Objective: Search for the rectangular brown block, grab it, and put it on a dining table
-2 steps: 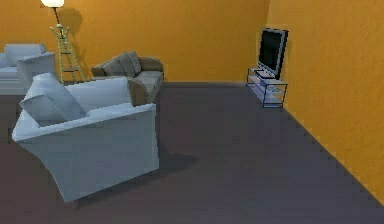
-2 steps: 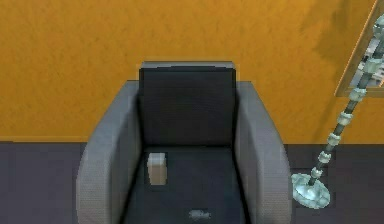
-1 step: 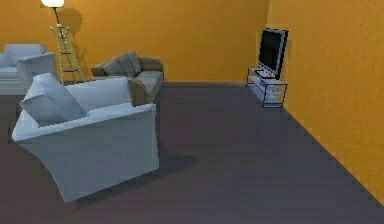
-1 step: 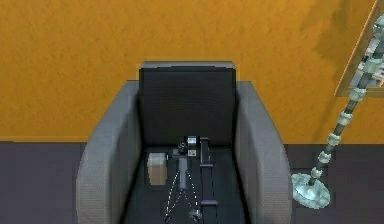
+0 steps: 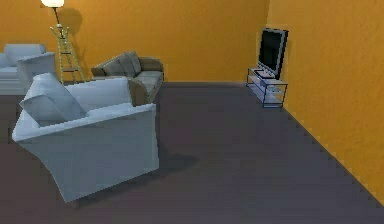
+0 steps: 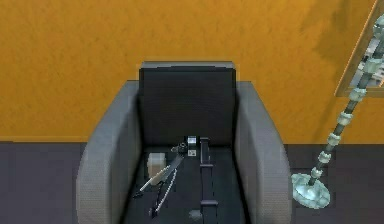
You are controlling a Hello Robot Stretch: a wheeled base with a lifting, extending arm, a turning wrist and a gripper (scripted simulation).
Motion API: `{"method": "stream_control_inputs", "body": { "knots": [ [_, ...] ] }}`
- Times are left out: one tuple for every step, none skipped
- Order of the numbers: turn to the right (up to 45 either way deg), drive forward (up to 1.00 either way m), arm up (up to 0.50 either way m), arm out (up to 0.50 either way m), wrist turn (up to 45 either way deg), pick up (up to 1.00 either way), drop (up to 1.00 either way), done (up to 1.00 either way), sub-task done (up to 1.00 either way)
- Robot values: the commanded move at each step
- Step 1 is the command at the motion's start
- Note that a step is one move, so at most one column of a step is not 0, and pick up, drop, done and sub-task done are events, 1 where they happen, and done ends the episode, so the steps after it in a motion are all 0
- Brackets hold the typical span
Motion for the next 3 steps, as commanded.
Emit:
{"method": "stream_control_inputs", "body": {
  "knots": [
    [0.0,0.0,0.0,0.0,45.0,0.0,0.0,0.0,0.0],
    [0.0,0.0,0.0,0.0,45.0,0.0,0.0,0.0,0.0],
    [0.0,0.0,-0.3,0.0,0.0,0.0,0.0,0.0,0.0]
  ]
}}
